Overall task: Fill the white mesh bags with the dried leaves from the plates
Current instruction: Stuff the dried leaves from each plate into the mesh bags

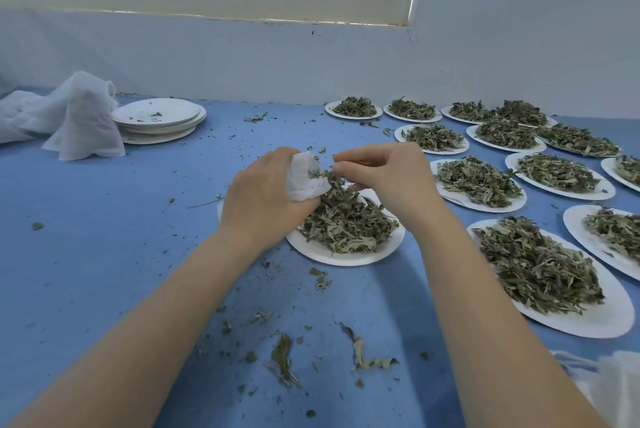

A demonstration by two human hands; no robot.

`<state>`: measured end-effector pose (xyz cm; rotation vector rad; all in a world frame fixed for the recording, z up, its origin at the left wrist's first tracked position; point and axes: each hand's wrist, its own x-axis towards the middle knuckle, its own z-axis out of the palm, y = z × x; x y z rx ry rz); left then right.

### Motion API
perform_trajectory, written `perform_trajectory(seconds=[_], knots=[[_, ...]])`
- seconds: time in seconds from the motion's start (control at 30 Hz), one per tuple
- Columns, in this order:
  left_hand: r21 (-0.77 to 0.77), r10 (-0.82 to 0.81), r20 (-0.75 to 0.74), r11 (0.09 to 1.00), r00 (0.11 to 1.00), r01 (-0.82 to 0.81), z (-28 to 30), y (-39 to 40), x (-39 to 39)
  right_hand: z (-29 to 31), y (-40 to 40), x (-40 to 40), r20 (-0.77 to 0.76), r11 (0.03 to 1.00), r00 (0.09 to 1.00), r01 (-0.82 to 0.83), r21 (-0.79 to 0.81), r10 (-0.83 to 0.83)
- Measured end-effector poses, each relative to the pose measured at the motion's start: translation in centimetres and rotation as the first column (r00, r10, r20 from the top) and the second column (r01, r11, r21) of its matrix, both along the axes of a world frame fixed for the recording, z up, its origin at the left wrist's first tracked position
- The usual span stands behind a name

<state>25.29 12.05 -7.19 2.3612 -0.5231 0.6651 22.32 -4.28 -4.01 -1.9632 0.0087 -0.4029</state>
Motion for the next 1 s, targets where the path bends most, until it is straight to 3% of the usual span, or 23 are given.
perform_trajectory(seconds=[0.13, 0.33, 0.67, 0.9, 1.0], knots=[[0.008, -0.046, 0.091, 0.999, 0.995, 0.045, 0.2, -0.3, -0.4, 0.0, 0.7, 0.3, 0.04, 0.996, 0.999, -0.013, -0.091, 0.017], [0.097, -0.073, 0.243, 0.994, 0.967, 0.05, 0.0, -0.3, -0.6, 0.2, 0.5, 0.0, 0.039, 0.998, 0.999, -0.034, -0.048, 0.035], [0.159, -0.007, 0.153, 0.987, 0.988, -0.017, -0.4, 0.2, 0.2, 1.2, -2.0, -0.4, 0.118, 0.998, 0.992, 0.053, -0.026, -0.05], [0.206, -0.048, 0.184, 0.978, 0.982, 0.01, -0.4, 0.2, 0.2, 0.7, 0.4, -0.1, 0.059, 0.993, 0.994, -0.09, -0.072, 0.094], [0.228, -0.082, 0.212, 0.973, 0.974, 0.032, -0.3, -0.1, -0.1, 0.4, 1.8, 0.4, 0.049, 0.984, 0.995, -0.074, -0.163, 0.083]])
